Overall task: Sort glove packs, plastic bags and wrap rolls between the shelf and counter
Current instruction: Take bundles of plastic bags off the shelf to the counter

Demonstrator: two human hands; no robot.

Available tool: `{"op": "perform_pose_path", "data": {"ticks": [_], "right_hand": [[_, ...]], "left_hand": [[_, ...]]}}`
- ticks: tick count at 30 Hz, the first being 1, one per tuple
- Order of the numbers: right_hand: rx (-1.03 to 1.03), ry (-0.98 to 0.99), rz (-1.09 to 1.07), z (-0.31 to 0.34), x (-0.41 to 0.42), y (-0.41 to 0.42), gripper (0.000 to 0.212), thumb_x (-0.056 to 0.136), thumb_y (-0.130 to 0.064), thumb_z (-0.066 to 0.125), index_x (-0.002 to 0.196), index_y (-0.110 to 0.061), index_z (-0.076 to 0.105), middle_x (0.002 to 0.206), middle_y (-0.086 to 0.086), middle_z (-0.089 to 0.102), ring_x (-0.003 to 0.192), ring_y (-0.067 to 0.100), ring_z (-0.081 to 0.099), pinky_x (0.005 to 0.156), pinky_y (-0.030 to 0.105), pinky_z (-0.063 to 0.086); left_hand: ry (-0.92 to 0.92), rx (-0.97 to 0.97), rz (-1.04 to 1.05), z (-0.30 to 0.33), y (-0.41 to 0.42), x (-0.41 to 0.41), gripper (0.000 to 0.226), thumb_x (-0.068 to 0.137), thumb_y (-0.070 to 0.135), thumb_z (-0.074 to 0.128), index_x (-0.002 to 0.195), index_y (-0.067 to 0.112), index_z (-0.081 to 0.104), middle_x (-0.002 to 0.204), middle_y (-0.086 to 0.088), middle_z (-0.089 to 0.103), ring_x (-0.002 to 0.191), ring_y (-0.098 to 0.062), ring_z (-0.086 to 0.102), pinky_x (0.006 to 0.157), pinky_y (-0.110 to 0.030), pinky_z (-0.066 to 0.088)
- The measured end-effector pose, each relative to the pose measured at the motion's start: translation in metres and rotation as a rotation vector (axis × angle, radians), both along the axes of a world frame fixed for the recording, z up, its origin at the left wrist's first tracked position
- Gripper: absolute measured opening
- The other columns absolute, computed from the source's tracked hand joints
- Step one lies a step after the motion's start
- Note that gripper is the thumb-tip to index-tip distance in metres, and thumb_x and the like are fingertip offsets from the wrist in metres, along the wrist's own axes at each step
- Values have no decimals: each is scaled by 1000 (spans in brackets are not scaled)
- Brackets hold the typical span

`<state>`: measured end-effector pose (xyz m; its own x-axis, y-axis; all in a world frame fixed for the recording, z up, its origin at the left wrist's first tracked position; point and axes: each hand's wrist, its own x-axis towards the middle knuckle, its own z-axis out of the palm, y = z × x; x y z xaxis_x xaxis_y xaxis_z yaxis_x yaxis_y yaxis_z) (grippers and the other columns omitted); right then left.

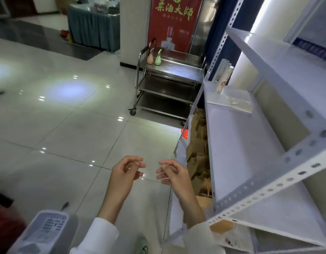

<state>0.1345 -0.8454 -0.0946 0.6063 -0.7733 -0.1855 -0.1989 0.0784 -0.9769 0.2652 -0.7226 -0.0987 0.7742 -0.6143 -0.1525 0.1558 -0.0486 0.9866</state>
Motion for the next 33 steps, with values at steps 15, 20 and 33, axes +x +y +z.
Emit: {"op": "perform_pose_path", "data": {"ticks": [15,20,33], "right_hand": [[-42,4,4,0,148,-164,20,105,-10,57,100,-21,73,82,-2,79,76,18,75,74,34,62],[-58,45,-98,-9,168,-224,16,106,-13,58,105,-18,72,86,-1,79,80,19,77,70,23,62],[-33,28,-471,3,206,-362,13,103,-10,63,105,-16,73,90,3,79,85,23,77,76,30,63]], "left_hand": [[-58,41,-4,7,-166,132,22,103,9,55,102,20,73,94,2,79,80,-18,75,73,-27,58],[-89,66,-154,0,-238,163,21,104,10,54,103,22,72,93,9,79,80,-13,75,69,-22,59],[-103,51,-500,5,-436,240,22,102,3,55,97,16,72,90,2,78,81,-18,75,66,-19,57]]}}
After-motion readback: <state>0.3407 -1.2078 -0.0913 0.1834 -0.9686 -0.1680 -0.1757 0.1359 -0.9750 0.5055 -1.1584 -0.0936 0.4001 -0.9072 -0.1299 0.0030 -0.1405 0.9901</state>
